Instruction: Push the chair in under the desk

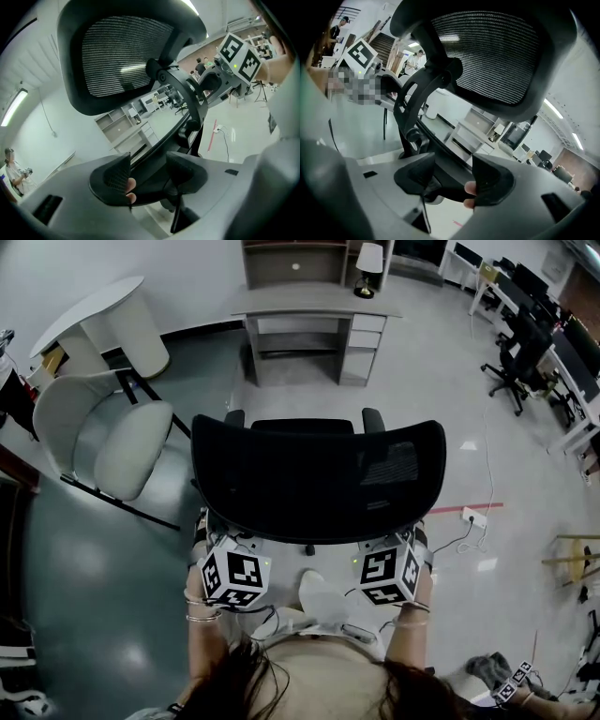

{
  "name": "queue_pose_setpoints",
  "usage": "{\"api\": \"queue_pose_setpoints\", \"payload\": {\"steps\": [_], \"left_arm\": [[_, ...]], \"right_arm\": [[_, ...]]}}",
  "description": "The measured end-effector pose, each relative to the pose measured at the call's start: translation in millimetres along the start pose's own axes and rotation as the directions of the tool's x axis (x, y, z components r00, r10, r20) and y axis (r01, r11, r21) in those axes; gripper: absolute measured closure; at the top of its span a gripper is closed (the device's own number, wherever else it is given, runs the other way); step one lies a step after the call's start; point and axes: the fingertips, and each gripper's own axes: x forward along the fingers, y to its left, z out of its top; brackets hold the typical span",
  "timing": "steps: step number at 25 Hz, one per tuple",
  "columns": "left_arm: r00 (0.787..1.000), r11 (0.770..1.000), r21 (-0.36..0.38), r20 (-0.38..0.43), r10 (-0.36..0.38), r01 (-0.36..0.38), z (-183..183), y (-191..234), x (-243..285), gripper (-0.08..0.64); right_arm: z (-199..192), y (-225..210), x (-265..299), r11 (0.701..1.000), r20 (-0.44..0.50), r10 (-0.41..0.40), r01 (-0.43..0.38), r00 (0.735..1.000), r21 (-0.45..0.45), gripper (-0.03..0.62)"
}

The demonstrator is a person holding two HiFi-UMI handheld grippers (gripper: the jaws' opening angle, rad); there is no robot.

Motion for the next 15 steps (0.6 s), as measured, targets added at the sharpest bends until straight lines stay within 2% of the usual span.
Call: {"api": "queue_pose_setpoints", "payload": {"steps": [8, 15], "left_arm": [[1.000, 1.000, -0.002, -0.010, -0.021, 0.021, -1, 0, 8, 0.331], [1.000, 0.999, 0.021, 0.002, -0.027, 0.027, 2, -1, 7, 0.330]], "right_arm": [[-1, 0, 11, 1.000, -0.016, 0.012, -0.012, 1.000, -0.004, 0.359], [-3, 0, 14, 0.997, -0.038, 0.069, -0.069, 0.997, -0.013, 0.359]]}}
